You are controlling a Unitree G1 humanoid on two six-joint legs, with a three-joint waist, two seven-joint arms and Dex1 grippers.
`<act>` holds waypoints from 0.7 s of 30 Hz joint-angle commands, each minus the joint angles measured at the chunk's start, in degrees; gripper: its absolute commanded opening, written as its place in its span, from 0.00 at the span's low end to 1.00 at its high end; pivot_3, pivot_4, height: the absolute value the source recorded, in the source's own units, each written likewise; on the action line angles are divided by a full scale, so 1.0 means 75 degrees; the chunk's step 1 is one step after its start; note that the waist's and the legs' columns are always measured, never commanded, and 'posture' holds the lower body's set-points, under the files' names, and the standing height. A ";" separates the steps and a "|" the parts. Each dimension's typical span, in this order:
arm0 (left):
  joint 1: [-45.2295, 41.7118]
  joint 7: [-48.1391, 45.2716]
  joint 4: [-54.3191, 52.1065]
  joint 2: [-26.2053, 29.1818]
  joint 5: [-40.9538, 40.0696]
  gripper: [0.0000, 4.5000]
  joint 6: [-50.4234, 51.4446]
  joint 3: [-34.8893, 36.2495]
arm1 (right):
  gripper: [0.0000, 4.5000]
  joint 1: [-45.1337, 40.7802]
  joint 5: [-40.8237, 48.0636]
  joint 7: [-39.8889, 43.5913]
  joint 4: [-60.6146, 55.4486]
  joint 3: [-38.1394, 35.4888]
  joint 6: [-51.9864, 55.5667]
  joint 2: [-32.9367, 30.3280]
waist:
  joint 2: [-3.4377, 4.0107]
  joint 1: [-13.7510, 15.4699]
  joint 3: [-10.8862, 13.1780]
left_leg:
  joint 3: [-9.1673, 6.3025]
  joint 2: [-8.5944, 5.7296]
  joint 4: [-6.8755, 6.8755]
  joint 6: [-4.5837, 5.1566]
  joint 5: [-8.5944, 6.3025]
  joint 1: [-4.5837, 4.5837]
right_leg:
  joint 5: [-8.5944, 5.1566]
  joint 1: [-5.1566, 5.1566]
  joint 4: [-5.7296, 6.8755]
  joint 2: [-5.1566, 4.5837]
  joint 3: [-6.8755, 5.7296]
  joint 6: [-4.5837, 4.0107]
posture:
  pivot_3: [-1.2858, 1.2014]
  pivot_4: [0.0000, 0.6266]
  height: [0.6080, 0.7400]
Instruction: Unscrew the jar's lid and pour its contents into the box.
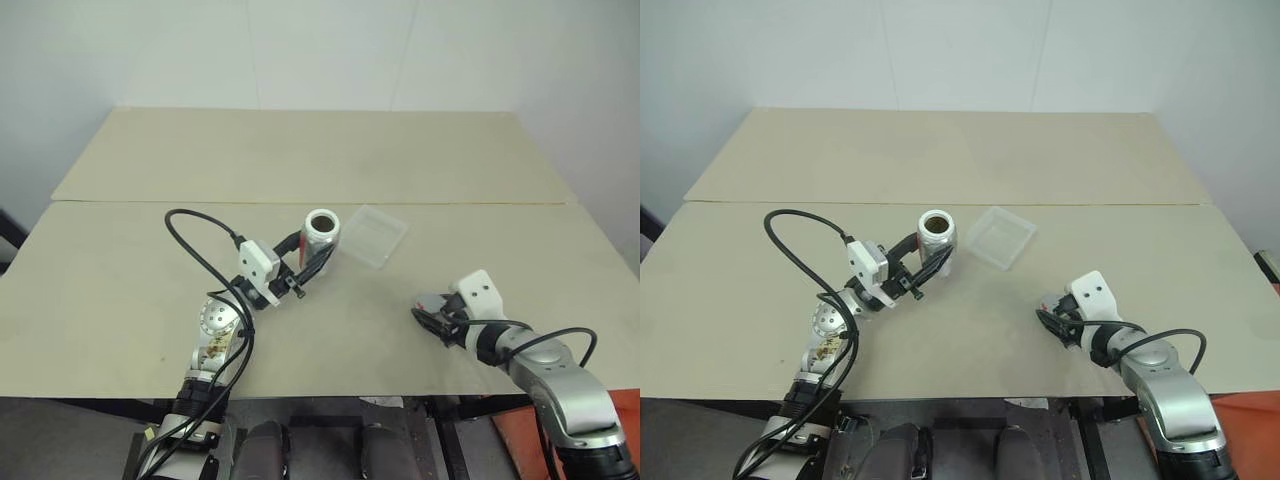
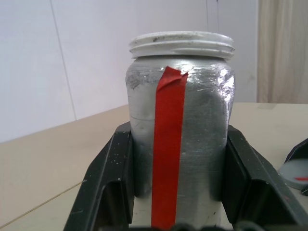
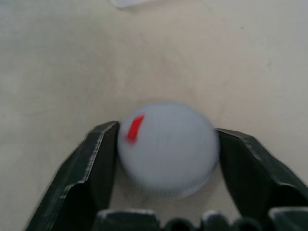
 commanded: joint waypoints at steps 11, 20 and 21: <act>-0.1082 0.0071 0.0855 0.0061 0.0229 0.43 -0.0055 0.0083 | 1.00 0.0064 0.0293 0.0324 -0.1430 -0.0933 0.0017 -0.0520 | -0.0001 0.0048 0.0001 | -0.0002 -0.0003 0.0011 0.0000 0.0000 -0.0004 | 0.0003 -0.0002 0.0003 0.0002 0.0000 0.0006 | 0.52 0.24 1.00; -0.3713 0.1322 0.4653 0.0302 0.2293 0.43 -0.1298 -0.0392 | 1.00 0.0086 0.0040 -0.0237 -0.1677 -0.1367 -0.0368 -0.0158 | -0.0006 0.0098 0.0004 | 0.0011 -0.0012 0.0016 0.0001 0.0001 -0.0017 | 0.0005 -0.0005 -0.0001 0.0005 -0.0011 0.0011 | 0.52 0.24 1.00; -0.4091 0.1731 0.5183 0.0373 0.2797 0.43 -0.1611 -0.0617 | 1.00 0.0063 0.0030 -0.0320 -0.1705 -0.1369 -0.0360 -0.0083 | -0.0007 0.0088 0.0004 | 0.0015 -0.0014 0.0018 0.0001 0.0001 -0.0020 | 0.0006 -0.0003 -0.0004 0.0003 -0.0013 0.0013 | 0.52 0.24 1.00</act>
